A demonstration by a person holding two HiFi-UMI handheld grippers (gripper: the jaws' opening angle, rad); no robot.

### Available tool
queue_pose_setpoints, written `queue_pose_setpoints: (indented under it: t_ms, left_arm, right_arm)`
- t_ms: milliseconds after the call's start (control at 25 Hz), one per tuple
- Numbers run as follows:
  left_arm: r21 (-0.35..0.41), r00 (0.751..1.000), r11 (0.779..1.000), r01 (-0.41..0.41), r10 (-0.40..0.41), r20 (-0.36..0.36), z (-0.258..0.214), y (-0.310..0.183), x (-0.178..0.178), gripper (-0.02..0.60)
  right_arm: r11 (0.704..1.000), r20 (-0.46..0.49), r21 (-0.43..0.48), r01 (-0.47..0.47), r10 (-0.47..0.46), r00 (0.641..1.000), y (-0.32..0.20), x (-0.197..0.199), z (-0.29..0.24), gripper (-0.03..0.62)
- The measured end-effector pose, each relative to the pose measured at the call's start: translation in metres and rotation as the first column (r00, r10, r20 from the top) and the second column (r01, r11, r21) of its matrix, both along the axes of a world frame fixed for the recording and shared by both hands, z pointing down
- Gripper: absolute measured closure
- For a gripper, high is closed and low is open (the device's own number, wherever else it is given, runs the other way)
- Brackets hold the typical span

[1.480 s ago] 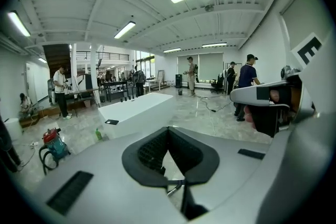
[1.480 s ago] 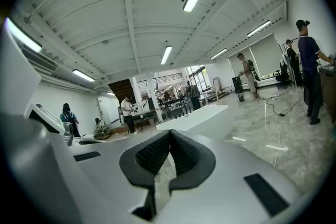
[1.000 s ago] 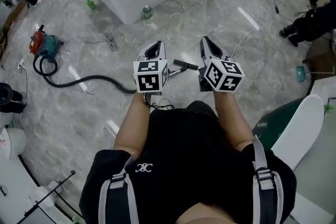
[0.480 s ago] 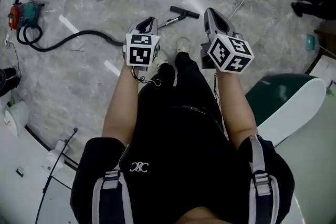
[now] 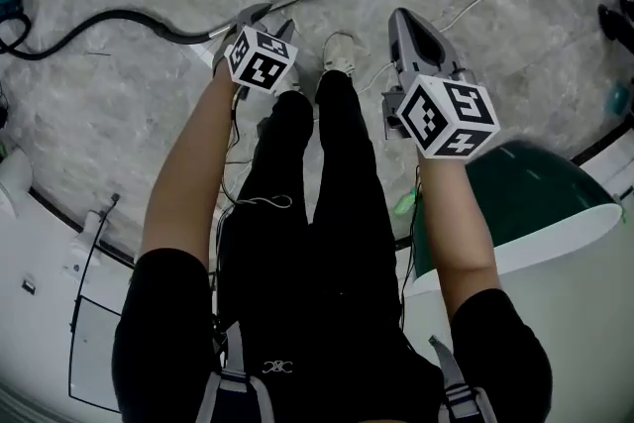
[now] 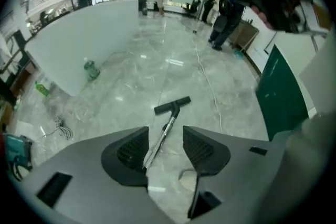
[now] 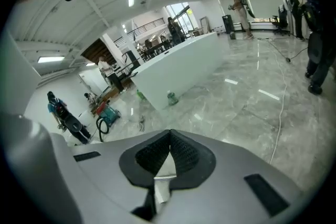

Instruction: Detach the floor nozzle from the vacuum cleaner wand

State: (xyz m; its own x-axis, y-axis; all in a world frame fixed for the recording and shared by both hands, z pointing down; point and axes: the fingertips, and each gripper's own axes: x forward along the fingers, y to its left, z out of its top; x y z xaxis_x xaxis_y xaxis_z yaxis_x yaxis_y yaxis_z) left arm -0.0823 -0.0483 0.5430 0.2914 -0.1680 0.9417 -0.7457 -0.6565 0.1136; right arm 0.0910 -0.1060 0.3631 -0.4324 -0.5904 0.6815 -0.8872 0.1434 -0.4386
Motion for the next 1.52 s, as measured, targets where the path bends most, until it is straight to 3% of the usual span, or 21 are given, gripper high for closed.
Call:
queue_pose_setpoints:
  t_ms: [200, 320, 400, 600, 880, 960, 1080, 1240, 1320, 1520]
  left_arm:
    - [-0.093, 0.976, 0.989, -0.113, 0.128, 0.178, 0.182, 0.009, -0.011, 0.393]
    - [-0.163, 0.942, 0.971, -0.176, 0.214, 0.259, 0.258, 0.031, -0.021, 0.393]
    - [-0.169, 0.916, 0.958, -0.230, 0.272, 0.295, 0.296, 0.036, -0.024, 0.393]
    - [-0.133, 0.889, 0.956, -0.262, 0.293, 0.351, 0.365, 0.029, -0.032, 0.393]
    - [-0.158, 0.829, 0.904, -0.398, 0.428, 0.360, 0.409, 0.029, -0.027, 0.394]
    - [-0.198, 0.821, 0.885, -0.422, 0.465, 0.330, 0.415, 0.032, -0.029, 0.396]
    - [-0.245, 0.823, 0.860, -0.447, 0.503, 0.263, 0.417, 0.033, -0.029, 0.397]
    - [-0.292, 0.836, 0.854, -0.430, 0.499, 0.228, 0.412, 0.039, -0.027, 0.411]
    - [-0.287, 0.864, 0.872, -0.397, 0.461, 0.204, 0.398, 0.037, -0.024, 0.411]
    - [-0.187, 0.951, 0.942, -0.279, 0.298, 0.085, 0.319, 0.037, -0.013, 0.411]
  right_arm:
    - [0.992, 0.001, -0.009, 0.130, -0.130, 0.992, -0.017, 0.006, 0.134, 0.582]
    - [0.985, 0.002, -0.033, 0.171, -0.171, 0.985, -0.011, 0.011, 0.198, 0.582]
    - [0.984, 0.004, -0.047, 0.174, -0.174, 0.985, -0.008, 0.017, 0.231, 0.582]
    - [0.987, 0.032, -0.067, 0.146, -0.144, 0.989, -0.012, 0.026, 0.293, 0.582]
    - [0.993, 0.068, -0.054, 0.109, -0.105, 0.992, -0.018, 0.022, 0.331, 0.582]
    - [0.994, 0.085, -0.051, 0.092, -0.088, 0.992, -0.019, 0.017, 0.334, 0.582]
    - [0.995, 0.098, -0.055, 0.078, -0.072, 0.993, -0.017, 0.010, 0.337, 0.583]
    - [0.995, 0.089, -0.077, 0.061, -0.054, 0.995, -0.006, 0.005, 0.334, 0.582]
    - [0.996, 0.094, -0.076, 0.049, -0.042, 0.995, -0.003, 0.002, 0.325, 0.583]
    - [0.997, 0.184, -0.058, -0.044, 0.054, 0.982, 0.017, -0.005, 0.284, 0.582]
